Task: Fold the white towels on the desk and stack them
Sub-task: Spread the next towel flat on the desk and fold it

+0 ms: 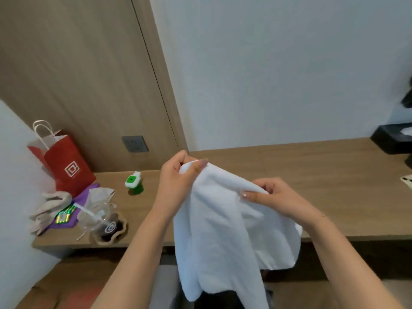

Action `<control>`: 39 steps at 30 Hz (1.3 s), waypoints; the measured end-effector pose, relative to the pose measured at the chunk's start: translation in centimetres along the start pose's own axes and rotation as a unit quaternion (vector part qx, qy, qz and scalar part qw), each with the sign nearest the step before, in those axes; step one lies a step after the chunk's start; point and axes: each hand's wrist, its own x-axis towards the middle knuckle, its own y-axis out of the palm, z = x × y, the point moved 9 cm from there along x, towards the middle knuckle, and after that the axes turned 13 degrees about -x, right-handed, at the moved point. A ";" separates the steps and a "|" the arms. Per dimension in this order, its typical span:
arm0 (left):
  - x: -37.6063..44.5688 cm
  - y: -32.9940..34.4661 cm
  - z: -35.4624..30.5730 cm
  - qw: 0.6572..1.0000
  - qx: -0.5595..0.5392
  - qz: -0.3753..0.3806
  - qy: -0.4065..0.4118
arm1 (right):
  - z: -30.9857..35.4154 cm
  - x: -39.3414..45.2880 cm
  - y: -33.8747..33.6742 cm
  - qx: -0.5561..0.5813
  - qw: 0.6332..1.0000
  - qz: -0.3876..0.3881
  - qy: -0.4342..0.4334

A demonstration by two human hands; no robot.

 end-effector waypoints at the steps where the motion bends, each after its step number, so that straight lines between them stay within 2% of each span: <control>1: 1.0 1.4 1.0 1.000 0.001 0.001 -0.005 | -1.1 0.6 -2.1 -0.015 1.000 -0.004 0.010; 5: 4.7 6.5 4.3 0.999 -0.007 0.003 -0.031 | -4.6 3.1 -8.8 -0.089 0.995 0.015 0.037; 12: 11.0 11.6 8.1 0.999 0.012 0.015 -0.045 | -9.7 6.0 -17.1 -0.180 0.981 -0.022 0.075; 19: 15.5 18.6 12.0 0.994 -0.041 0.067 -0.078 | -14.1 5.5 -24.3 -0.287 0.940 -0.059 0.174; 21: 16.5 20.7 13.4 0.992 -0.049 0.073 -0.093 | -14.9 5.2 -27.0 -0.333 0.916 -0.107 0.198; 24: 17.6 23.6 15.5 0.991 -0.048 0.071 -0.106 | -15.9 4.5 -30.9 -0.378 0.875 -0.217 0.210; 26: 17.9 25.5 16.8 0.989 -0.045 0.073 -0.117 | -17.2 4.0 -32.7 -0.366 0.868 -0.261 0.211; 29: 17.7 28.7 18.6 0.988 -0.030 0.076 -0.132 | -20.1 3.7 -34.9 -0.345 0.874 -0.274 0.205; 32: 17.6 31.4 20.7 0.990 -0.003 0.052 -0.131 | -23.9 4.8 -36.6 -0.297 0.911 -0.228 0.175; 34: 17.5 32.8 22.9 0.991 0.021 0.006 -0.130 | -26.8 6.0 -38.0 -0.273 0.925 -0.216 0.153; 39: 15.5 36.2 30.6 0.974 0.118 -0.122 -0.147 | -35.4 9.8 -39.6 -0.331 0.909 -0.218 0.127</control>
